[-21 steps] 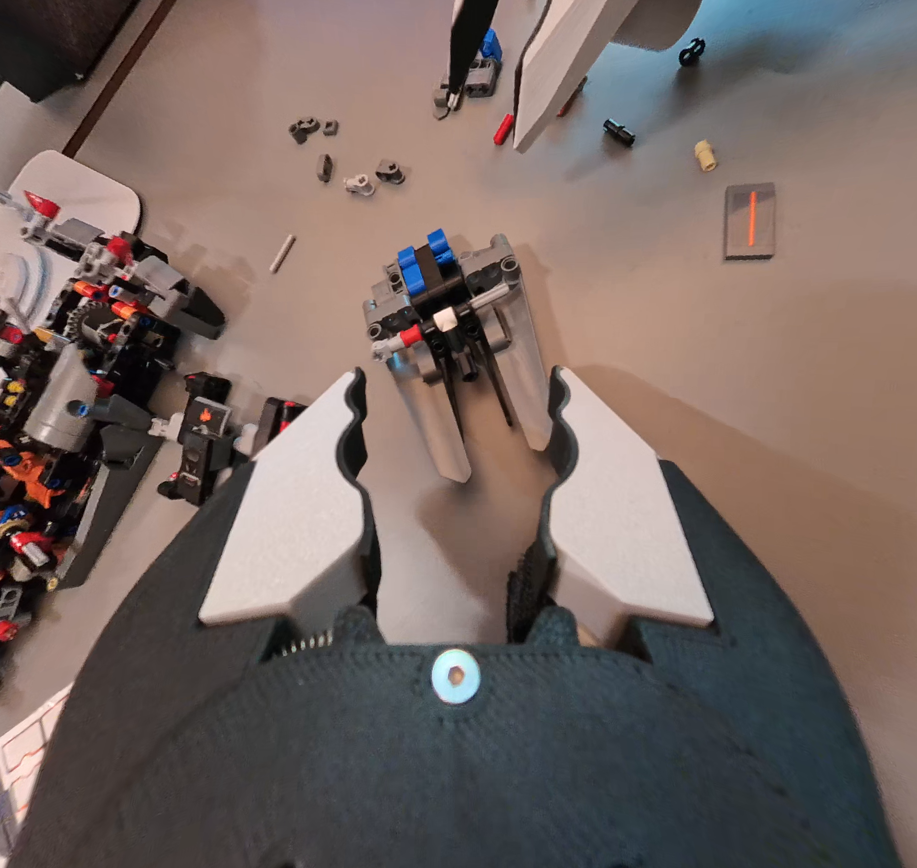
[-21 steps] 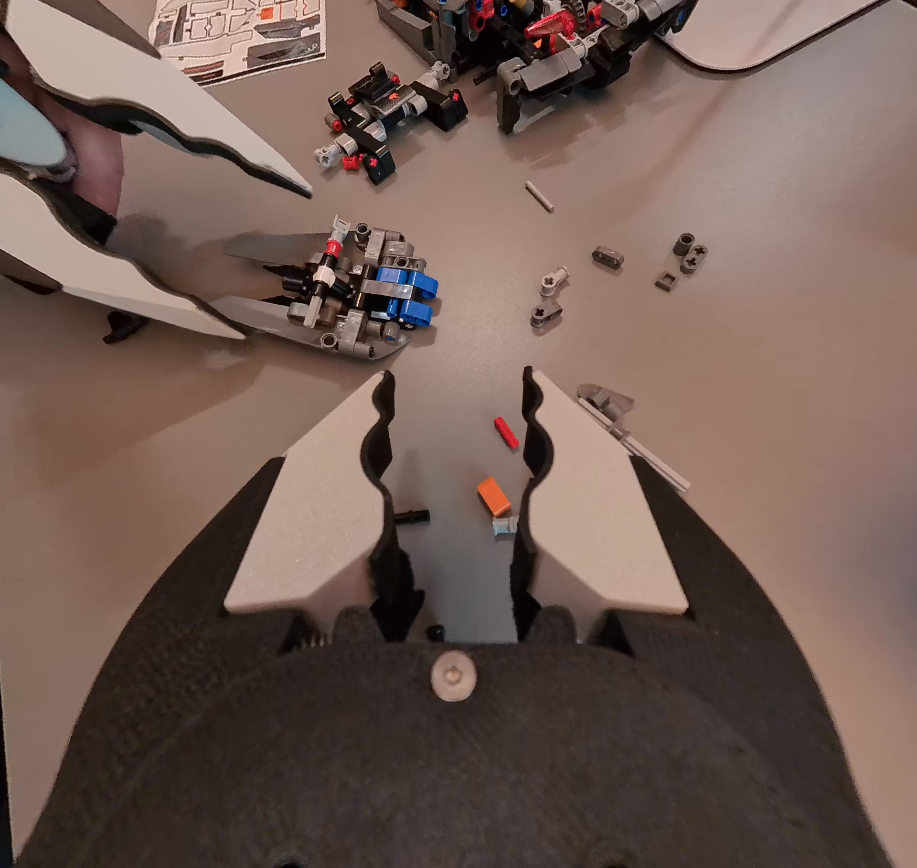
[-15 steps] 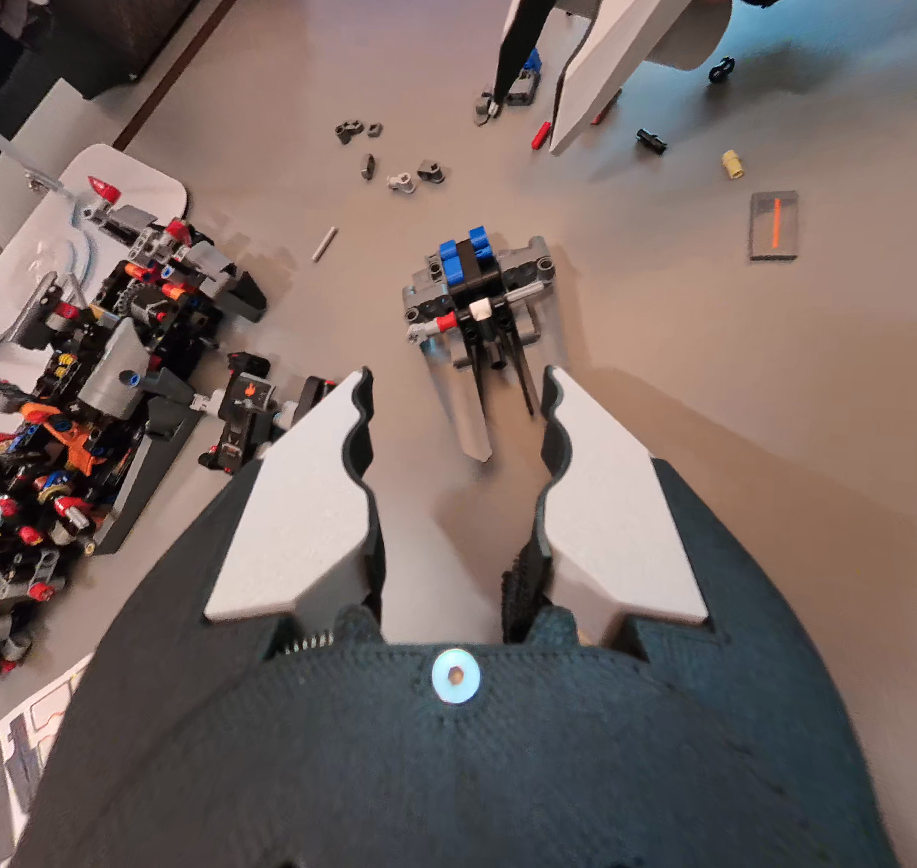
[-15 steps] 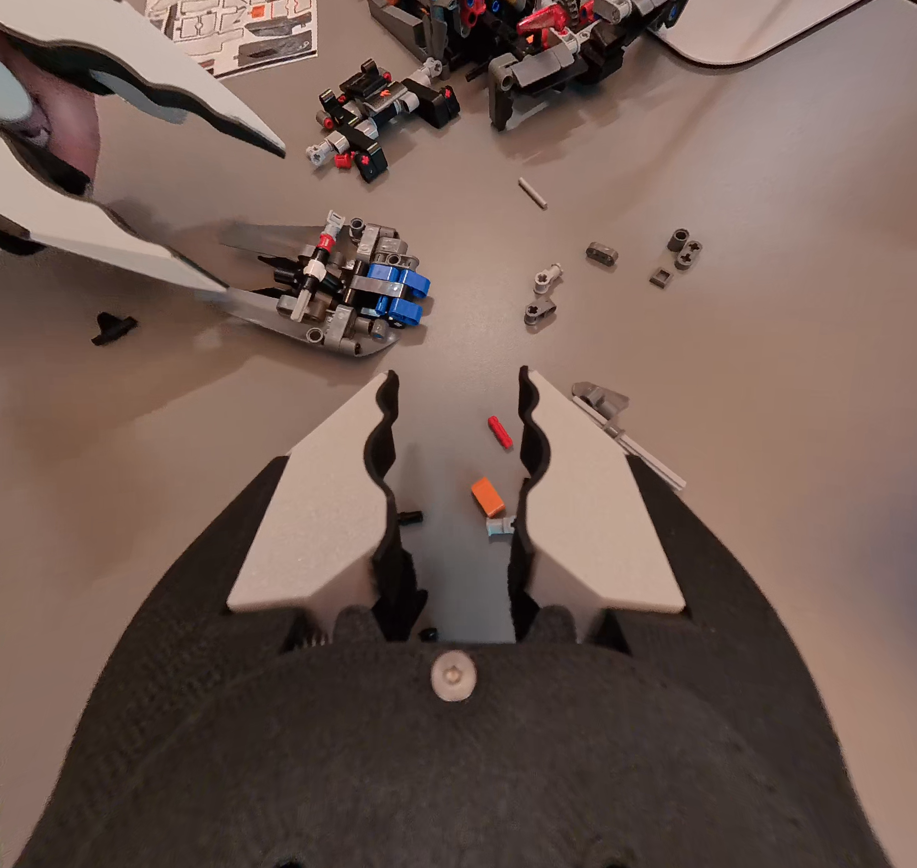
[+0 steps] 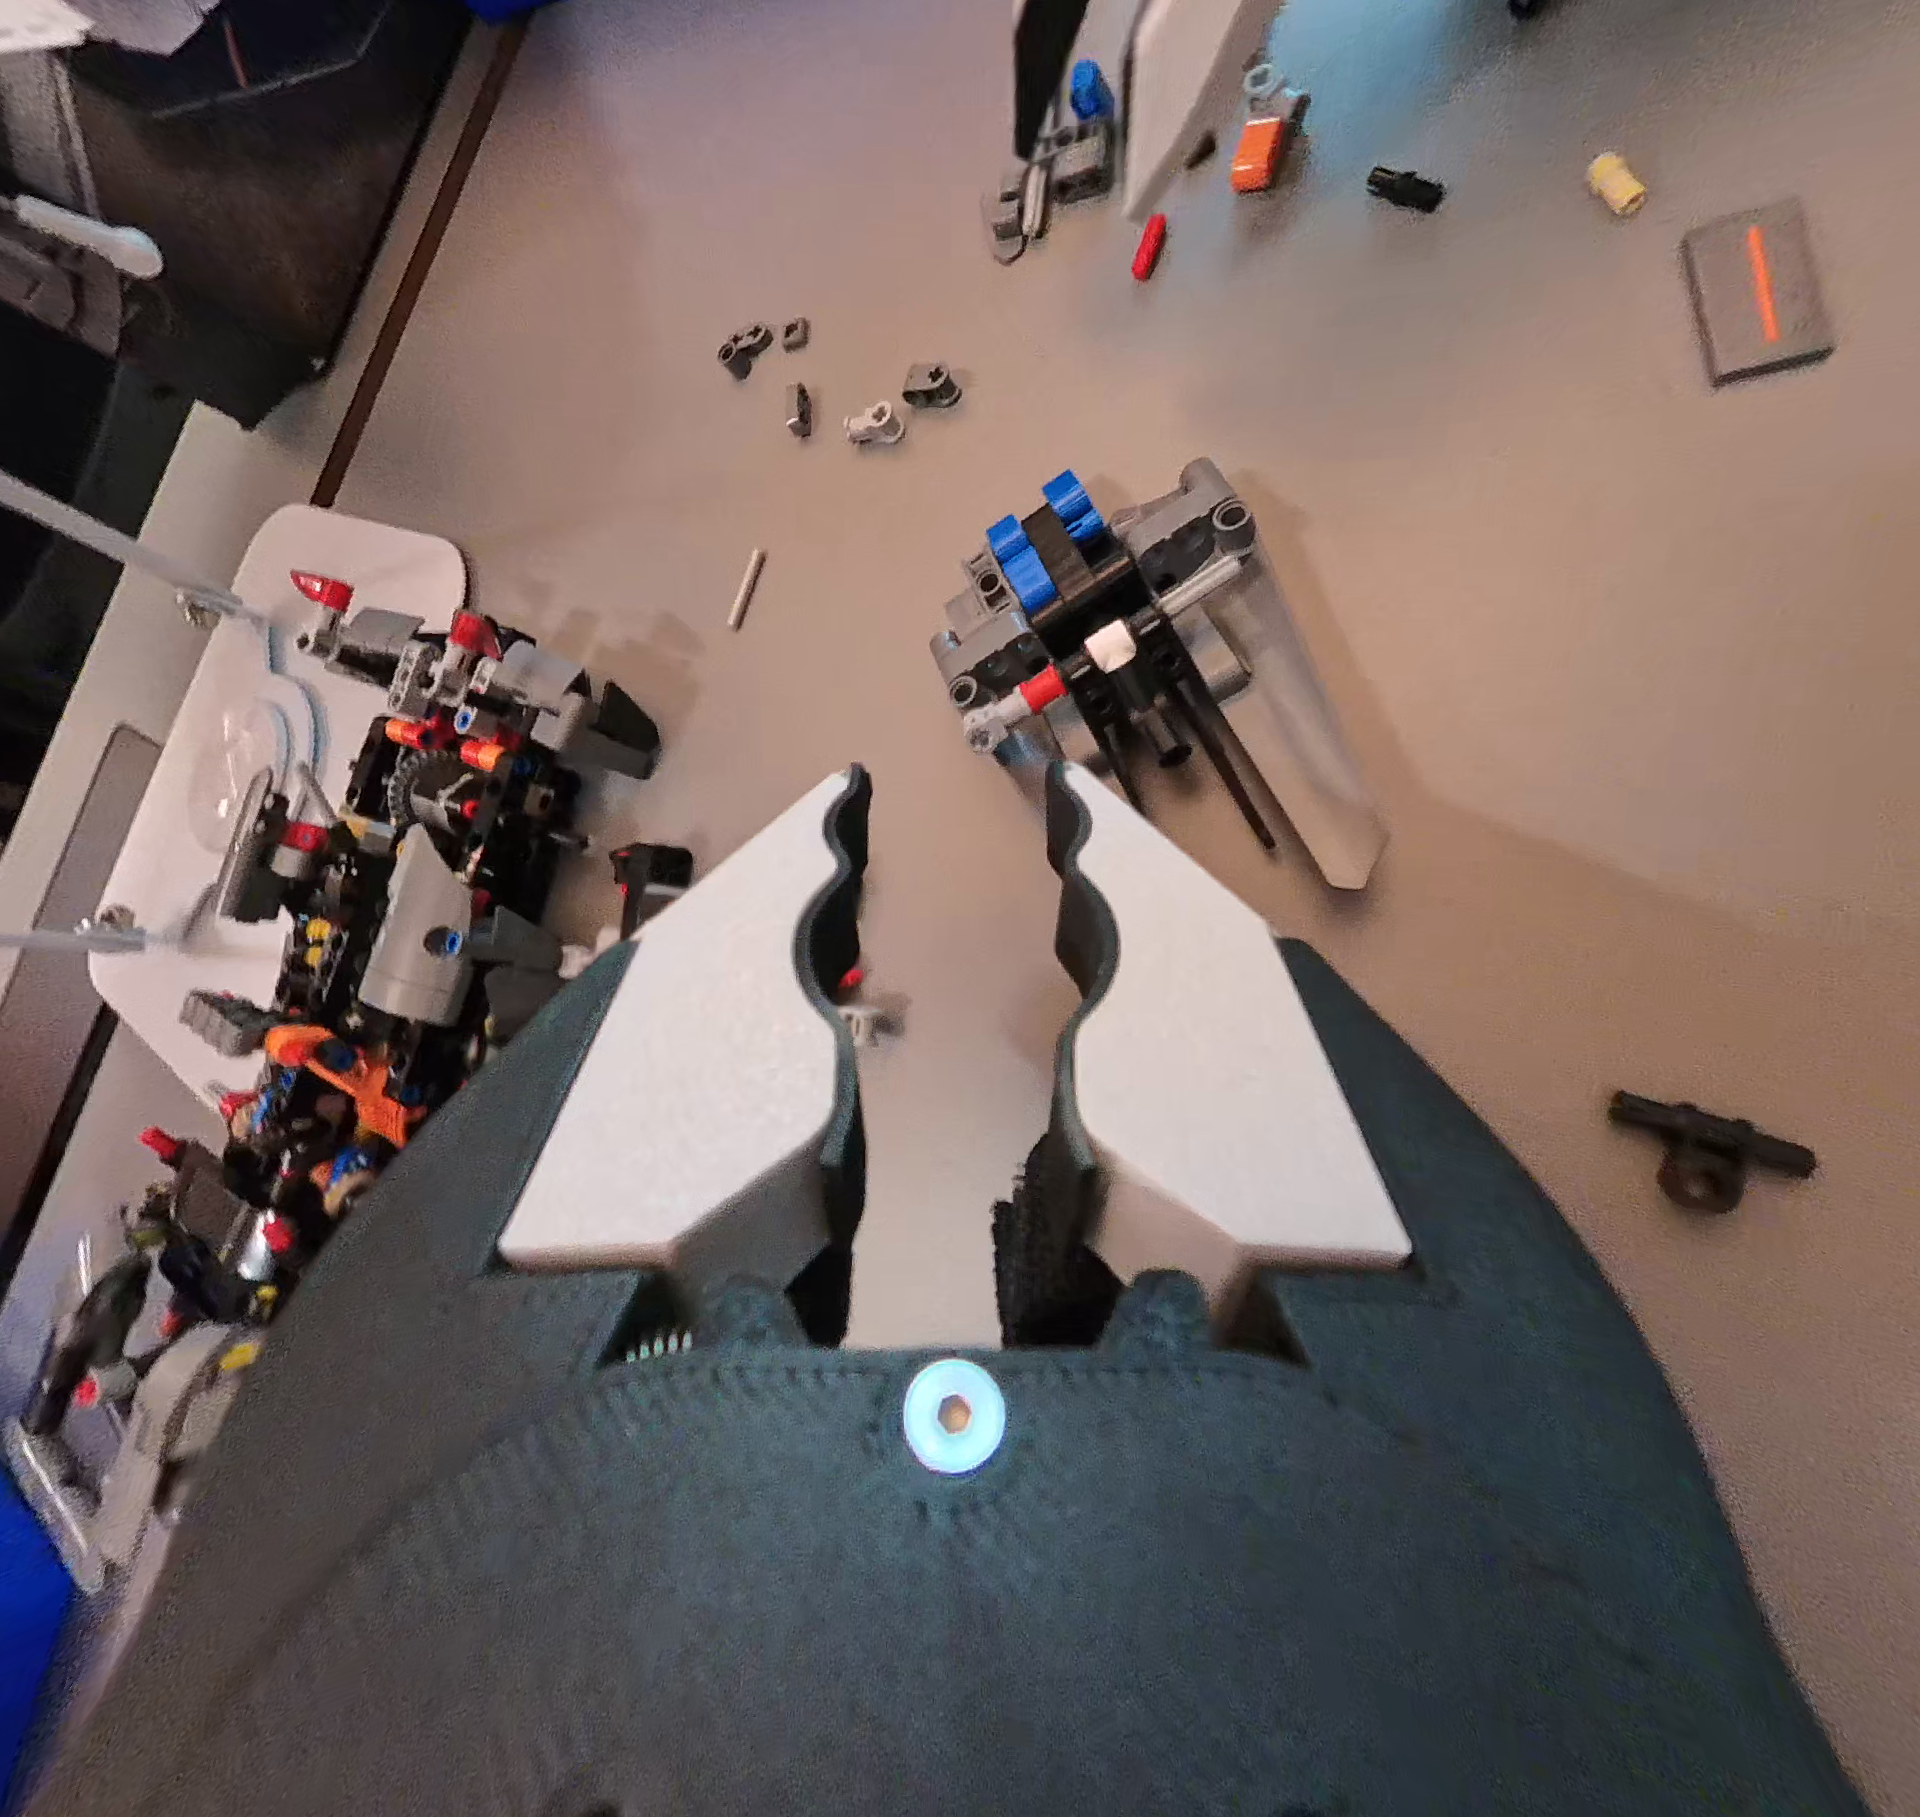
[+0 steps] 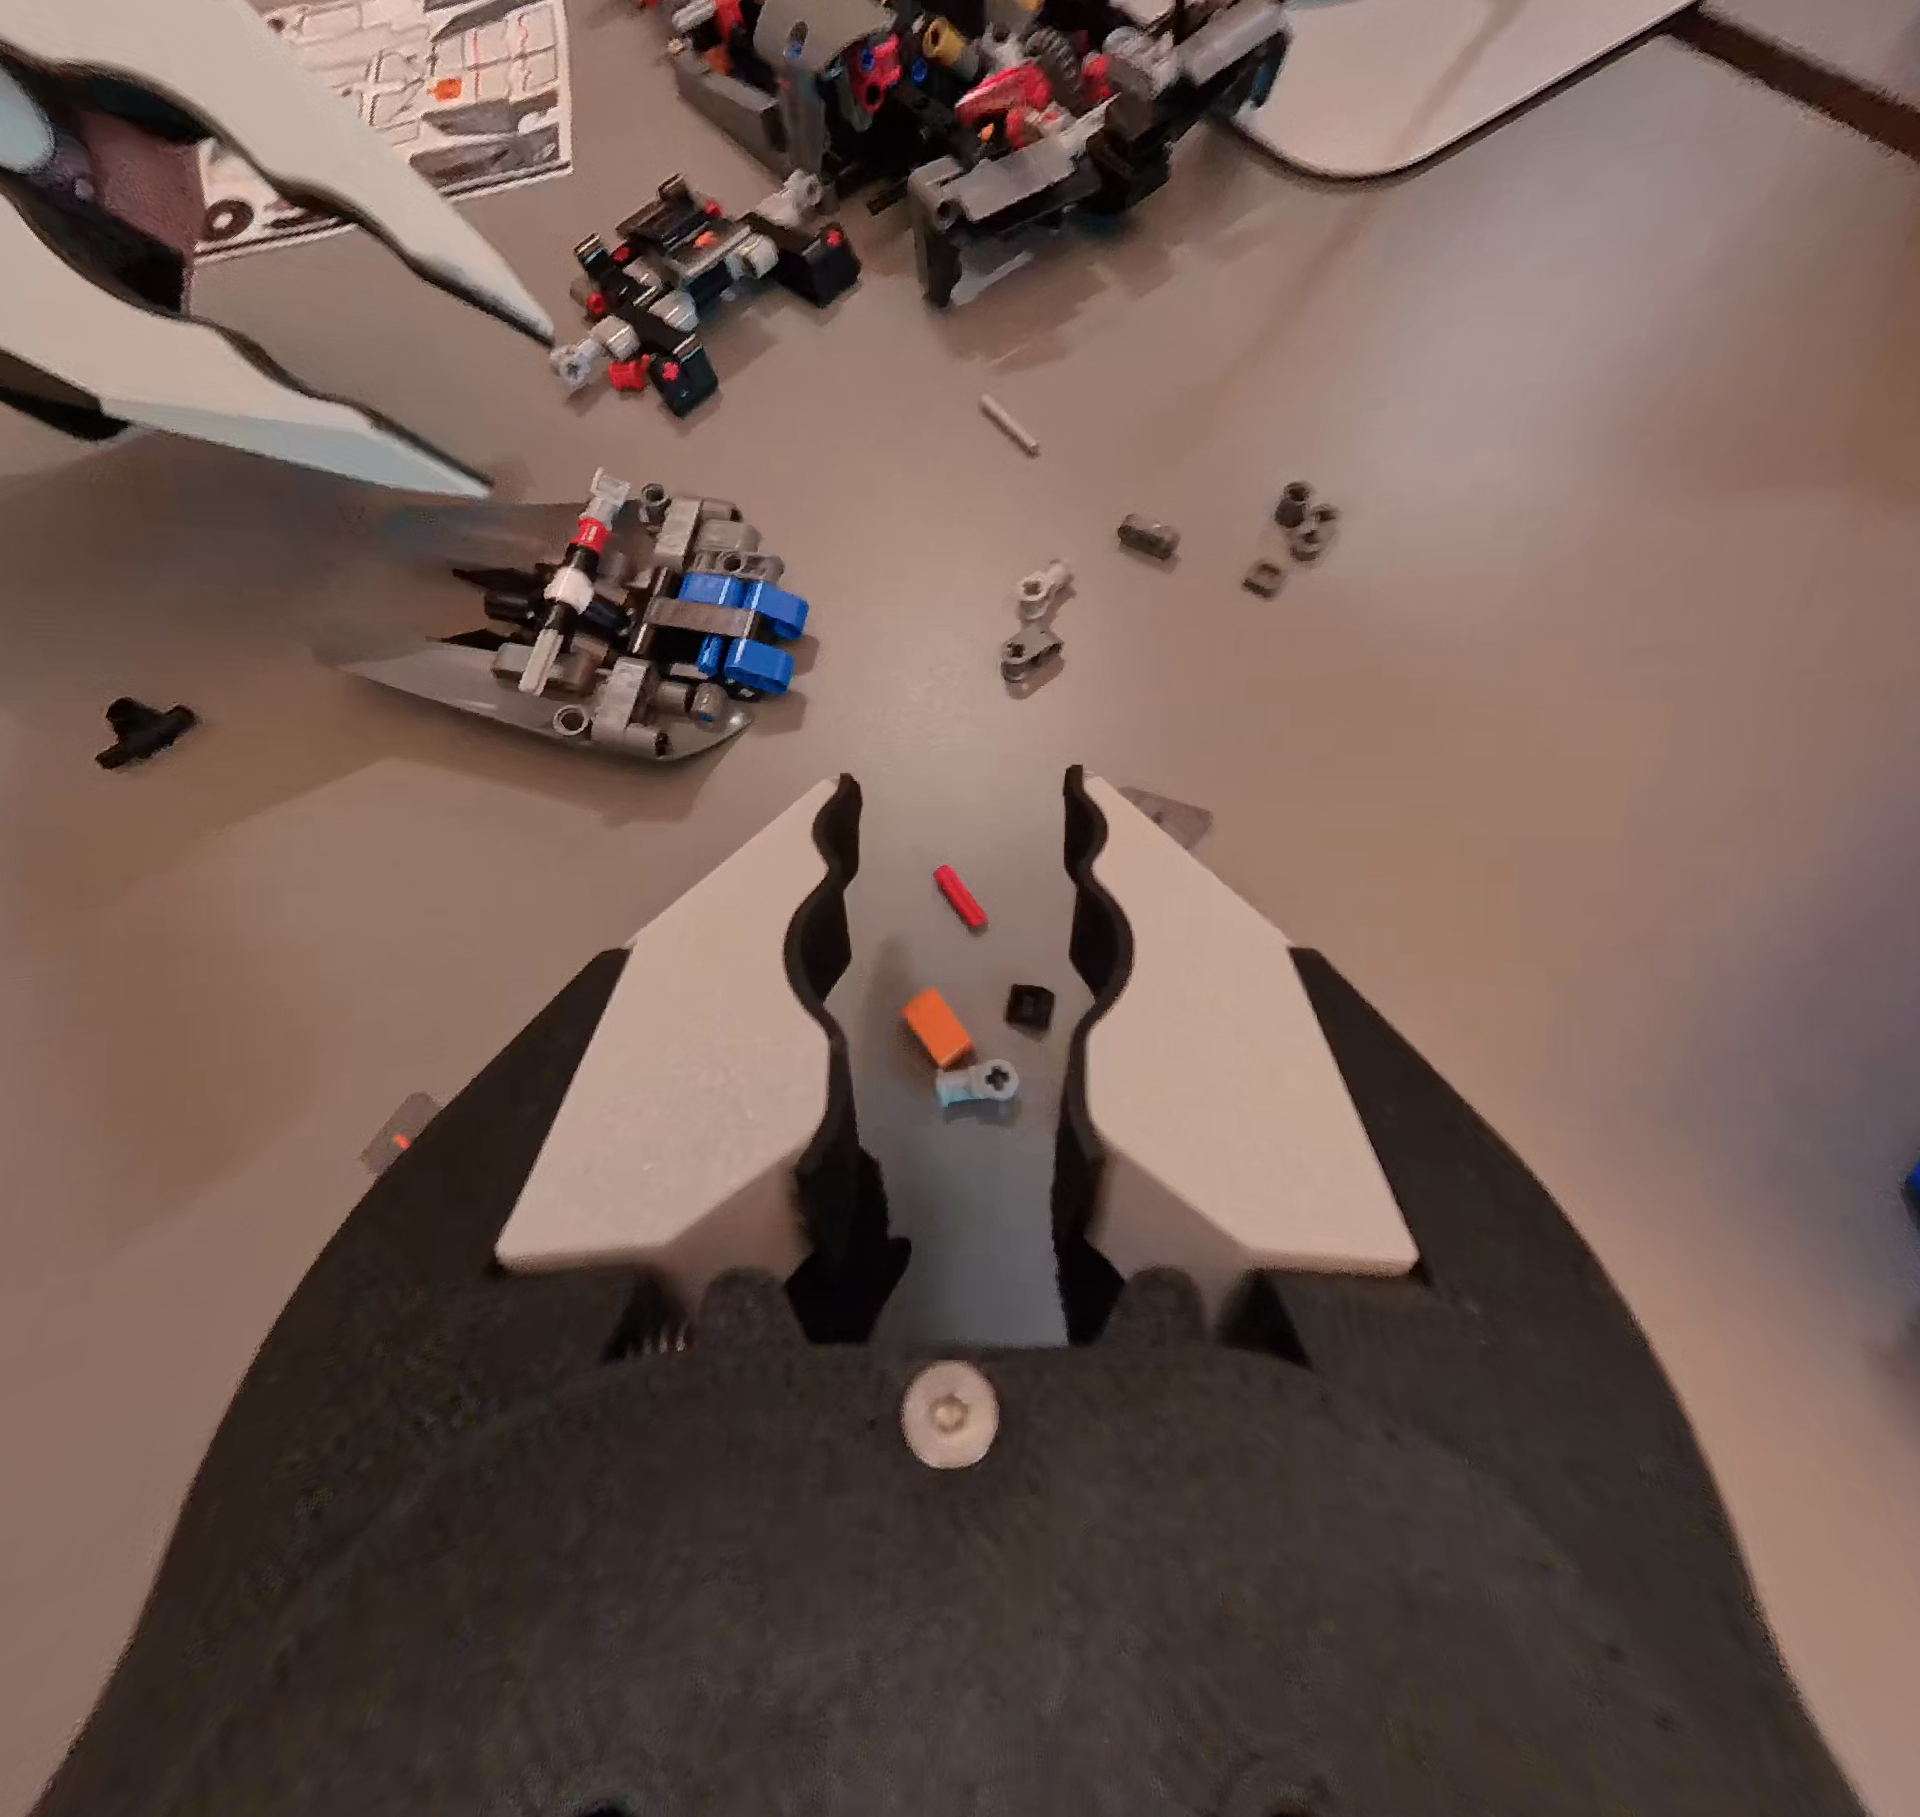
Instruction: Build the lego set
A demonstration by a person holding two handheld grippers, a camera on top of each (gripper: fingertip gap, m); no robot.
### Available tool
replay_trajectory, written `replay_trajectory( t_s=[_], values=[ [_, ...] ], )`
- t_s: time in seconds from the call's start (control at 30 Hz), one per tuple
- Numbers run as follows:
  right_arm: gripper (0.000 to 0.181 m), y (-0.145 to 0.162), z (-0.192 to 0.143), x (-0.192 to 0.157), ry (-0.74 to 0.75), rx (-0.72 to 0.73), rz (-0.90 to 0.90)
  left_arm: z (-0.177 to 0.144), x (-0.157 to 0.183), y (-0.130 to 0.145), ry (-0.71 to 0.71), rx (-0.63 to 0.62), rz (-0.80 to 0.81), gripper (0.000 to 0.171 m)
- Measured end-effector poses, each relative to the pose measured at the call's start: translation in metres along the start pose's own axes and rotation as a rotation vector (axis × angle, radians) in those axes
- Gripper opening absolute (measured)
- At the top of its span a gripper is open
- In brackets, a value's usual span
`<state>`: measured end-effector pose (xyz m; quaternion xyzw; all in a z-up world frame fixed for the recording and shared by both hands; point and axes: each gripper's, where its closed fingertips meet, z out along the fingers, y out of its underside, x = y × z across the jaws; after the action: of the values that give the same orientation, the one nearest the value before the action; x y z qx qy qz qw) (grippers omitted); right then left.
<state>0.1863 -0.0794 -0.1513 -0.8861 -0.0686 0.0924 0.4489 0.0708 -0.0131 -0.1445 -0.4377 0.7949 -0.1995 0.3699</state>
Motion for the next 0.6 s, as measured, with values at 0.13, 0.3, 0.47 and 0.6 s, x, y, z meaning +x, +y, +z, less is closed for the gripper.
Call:
replay_trajectory(
  t_s=[0.13,0.3,0.47,0.6],
  values=[
    [0.037,-0.020,-0.036,0.043,0.228,0.168,0.070,0.005,-0.008,-0.003,-0.016,0.001,0.070,0.032],
    [0.014,-0.035,-0.097,0.075,0.308,0.438,0.199,0.004,-0.022,-0.001,-0.010,0.039,0.009,0.032],
    [0.000,-0.036,-0.088,0.064,0.343,0.371,0.052,0.005,-0.026,0.006,-0.013,0.038,0.014,0.032],
    [0.000,-0.024,-0.088,0.078,0.382,0.328,0.097,-0.007,-0.042,0.010,-0.069,0.099,-0.026,0.028]
  ],
)
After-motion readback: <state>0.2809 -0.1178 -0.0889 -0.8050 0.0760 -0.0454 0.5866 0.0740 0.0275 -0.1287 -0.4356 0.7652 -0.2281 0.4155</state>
